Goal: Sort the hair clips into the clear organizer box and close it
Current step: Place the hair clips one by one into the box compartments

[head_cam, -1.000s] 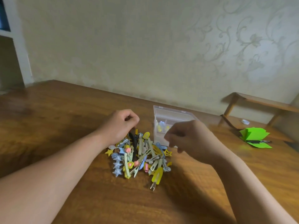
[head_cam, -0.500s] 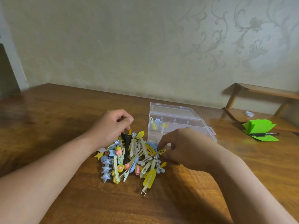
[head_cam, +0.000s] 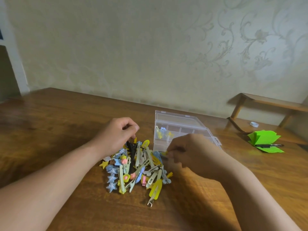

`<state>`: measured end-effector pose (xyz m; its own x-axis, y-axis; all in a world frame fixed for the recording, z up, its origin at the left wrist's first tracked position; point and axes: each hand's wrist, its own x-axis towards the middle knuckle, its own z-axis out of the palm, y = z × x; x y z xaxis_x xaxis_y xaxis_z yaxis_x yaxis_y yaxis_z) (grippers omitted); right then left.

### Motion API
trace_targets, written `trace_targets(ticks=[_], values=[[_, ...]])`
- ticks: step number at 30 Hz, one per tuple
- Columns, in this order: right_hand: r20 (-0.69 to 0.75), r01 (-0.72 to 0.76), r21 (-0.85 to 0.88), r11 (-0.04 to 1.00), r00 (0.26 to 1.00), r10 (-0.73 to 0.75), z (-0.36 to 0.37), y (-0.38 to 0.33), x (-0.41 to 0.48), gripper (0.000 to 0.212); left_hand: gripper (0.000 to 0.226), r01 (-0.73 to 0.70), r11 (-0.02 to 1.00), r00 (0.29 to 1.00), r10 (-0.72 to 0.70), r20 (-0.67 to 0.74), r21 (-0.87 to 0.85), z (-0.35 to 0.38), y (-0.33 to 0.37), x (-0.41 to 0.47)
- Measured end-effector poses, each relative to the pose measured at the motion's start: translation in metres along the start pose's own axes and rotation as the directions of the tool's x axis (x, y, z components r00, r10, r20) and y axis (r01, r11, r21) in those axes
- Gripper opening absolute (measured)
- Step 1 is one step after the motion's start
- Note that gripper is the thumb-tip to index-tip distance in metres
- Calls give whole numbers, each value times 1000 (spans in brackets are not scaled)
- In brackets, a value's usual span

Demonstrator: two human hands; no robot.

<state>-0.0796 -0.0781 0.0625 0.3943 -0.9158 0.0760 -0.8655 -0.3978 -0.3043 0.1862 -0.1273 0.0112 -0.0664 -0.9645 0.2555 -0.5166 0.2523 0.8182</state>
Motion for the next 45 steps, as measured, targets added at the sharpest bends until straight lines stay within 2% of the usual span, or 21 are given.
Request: trace_targets(ticks=[3, 5, 8, 11, 15, 19, 22, 25, 27, 29, 32, 38, 45], values=[[-222, -24, 193, 981, 973, 68, -15, 9, 6, 14, 18, -10, 1000, 1000, 10, -6, 0, 0, 0, 1], [-331, -53, 233, 971, 935, 131, -24, 18, 24, 12, 18, -6, 1000, 1000, 6, -7, -13, 1, 0, 1], [-309, -144, 176, 974, 931, 194, -32, 28, 58, 10, 19, 8, 1000, 1000, -8, -8, -17, 1, 0, 2], [-191, -203, 39, 978, 960, 207, -29, 34, 90, 11, 18, 19, 1000, 1000, -19, -10, -16, 0, 0, 1], [-66, -214, -102, 971, 976, 208, -20, 39, 111, 13, 19, 31, 999, 999, -31, -6, -12, -1, 0, 0], [-37, -202, -113, 973, 979, 200, -13, 41, 115, 15, 20, 28, 1000, 1000, -28, -8, -8, 0, 0, 1], [-80, -209, -16, 978, 975, 207, -15, 40, 107, 13, 20, 27, 1000, 1000, -27, -4, -1, 0, 1, 0], [-247, -188, 73, 979, 948, 201, -16, 33, 86, 16, 19, 29, 999, 1000, -29, -2, 18, 0, 2, -1], [-356, -132, 163, 978, 916, 183, -14, 22, 64, 15, 19, 31, 999, 1000, -32, 1, 19, 0, 4, -2], [-400, -58, 210, 976, 906, 140, -11, 12, 41, 15, 20, 33, 999, 999, -33, 0, 22, 0, 5, -3], [-307, 11, 209, 978, 950, 55, -10, 2, 19, 13, 20, 30, 999, 1000, -29, -10, 37, 0, 7, -3], [-46, 23, 150, 988, 999, -16, -2, -5, 15, 11, 18, 33, 999, 999, -32, -15, 13, -1, 6, -3], [24, 113, 33, 993, 993, -114, -7, -11, 9, 28, 18, 25, 999, 1000, -25, 0, 24, 1, 5, -3]])
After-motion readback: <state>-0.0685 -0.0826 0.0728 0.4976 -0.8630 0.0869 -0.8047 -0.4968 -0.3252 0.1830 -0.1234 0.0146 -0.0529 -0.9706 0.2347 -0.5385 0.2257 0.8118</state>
